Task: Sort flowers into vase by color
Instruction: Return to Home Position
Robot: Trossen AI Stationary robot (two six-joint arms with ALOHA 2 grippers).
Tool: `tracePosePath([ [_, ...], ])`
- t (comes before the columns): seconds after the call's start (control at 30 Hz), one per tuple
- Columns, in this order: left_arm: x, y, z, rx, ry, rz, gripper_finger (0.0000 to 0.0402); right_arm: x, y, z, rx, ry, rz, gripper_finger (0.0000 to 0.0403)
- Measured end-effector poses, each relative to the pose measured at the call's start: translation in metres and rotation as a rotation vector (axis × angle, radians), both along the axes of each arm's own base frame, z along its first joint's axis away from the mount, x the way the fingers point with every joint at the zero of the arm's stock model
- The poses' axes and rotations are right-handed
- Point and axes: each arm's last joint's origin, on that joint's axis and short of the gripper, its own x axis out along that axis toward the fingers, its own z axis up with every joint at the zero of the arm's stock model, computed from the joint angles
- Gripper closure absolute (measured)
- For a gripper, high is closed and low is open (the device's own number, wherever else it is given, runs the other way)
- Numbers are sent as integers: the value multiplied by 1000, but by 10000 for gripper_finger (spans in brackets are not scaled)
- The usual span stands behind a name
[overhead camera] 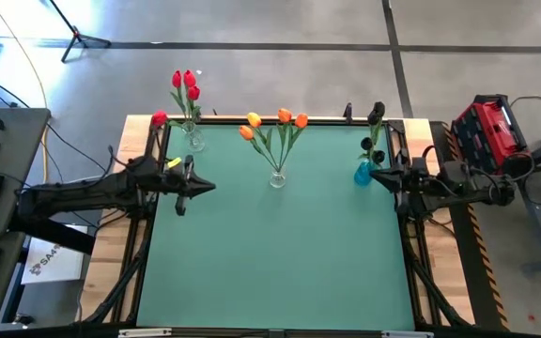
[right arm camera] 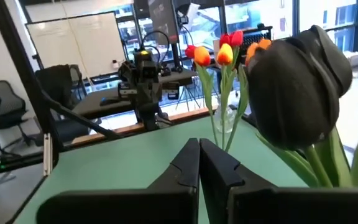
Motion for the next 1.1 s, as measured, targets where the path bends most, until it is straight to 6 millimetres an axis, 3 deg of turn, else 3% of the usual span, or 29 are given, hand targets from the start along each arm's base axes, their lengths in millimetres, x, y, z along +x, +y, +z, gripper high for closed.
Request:
tracePosePath([
  [0.23,-3,-1,-3,80,-19,78,401,0,0,-2,-24,24,-6,403],
  [0.67,-36,-8,1,94,-82,79,401,1,0,1,-100,-12,-8,403],
  [1.1,-42,-10,-2,123,-99,69,401,23,8,-34,-35,-122,127,403],
])
